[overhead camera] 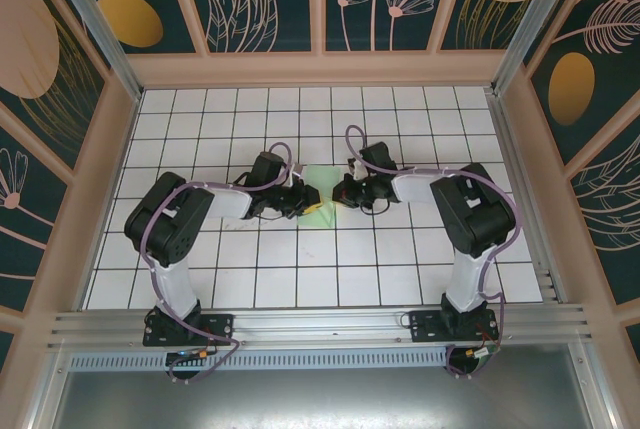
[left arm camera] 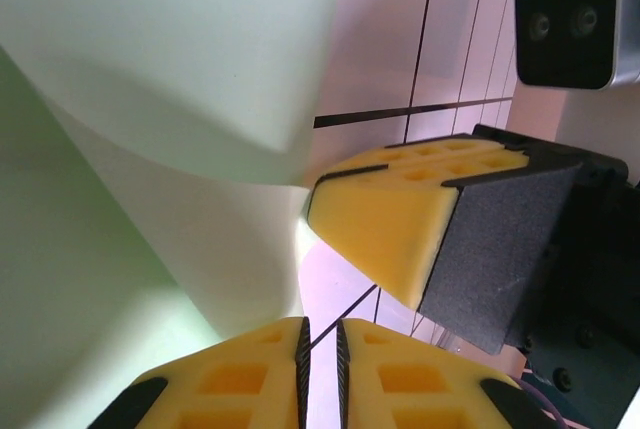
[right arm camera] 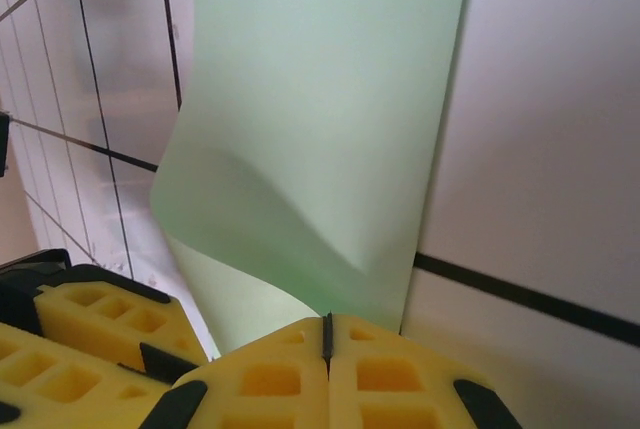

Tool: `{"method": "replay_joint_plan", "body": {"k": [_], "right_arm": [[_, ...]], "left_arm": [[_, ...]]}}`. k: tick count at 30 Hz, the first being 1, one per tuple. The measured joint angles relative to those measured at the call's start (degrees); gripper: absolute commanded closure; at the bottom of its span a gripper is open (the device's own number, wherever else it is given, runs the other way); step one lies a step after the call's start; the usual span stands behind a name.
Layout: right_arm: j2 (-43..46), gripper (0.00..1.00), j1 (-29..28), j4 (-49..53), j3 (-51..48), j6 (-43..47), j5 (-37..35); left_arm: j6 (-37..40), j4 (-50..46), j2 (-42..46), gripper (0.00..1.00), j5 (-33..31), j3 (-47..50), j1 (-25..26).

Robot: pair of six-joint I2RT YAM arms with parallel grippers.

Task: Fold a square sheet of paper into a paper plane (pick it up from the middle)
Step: Fold the triangle a second time at the center of the table.

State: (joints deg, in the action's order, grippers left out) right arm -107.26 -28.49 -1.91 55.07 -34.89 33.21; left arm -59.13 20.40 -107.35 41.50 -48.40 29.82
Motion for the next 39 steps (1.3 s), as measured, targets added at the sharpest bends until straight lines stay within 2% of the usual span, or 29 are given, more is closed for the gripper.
{"method": "replay_joint_plan", "body": {"k": [14, 39], "right_arm": [[-1.6, 0.97, 0.42, 2.62, 2.1, 2.73, -0.83], [-2.56, 0.97, 0.42, 3.93, 3.37, 3.13, -1.86]], "left_arm": [[1.88, -0.07, -2.91, 0.81, 1.53, -3.56, 0.02], [2.97, -1.4, -4.83, 0.82, 1.55, -4.13, 0.02]]}}
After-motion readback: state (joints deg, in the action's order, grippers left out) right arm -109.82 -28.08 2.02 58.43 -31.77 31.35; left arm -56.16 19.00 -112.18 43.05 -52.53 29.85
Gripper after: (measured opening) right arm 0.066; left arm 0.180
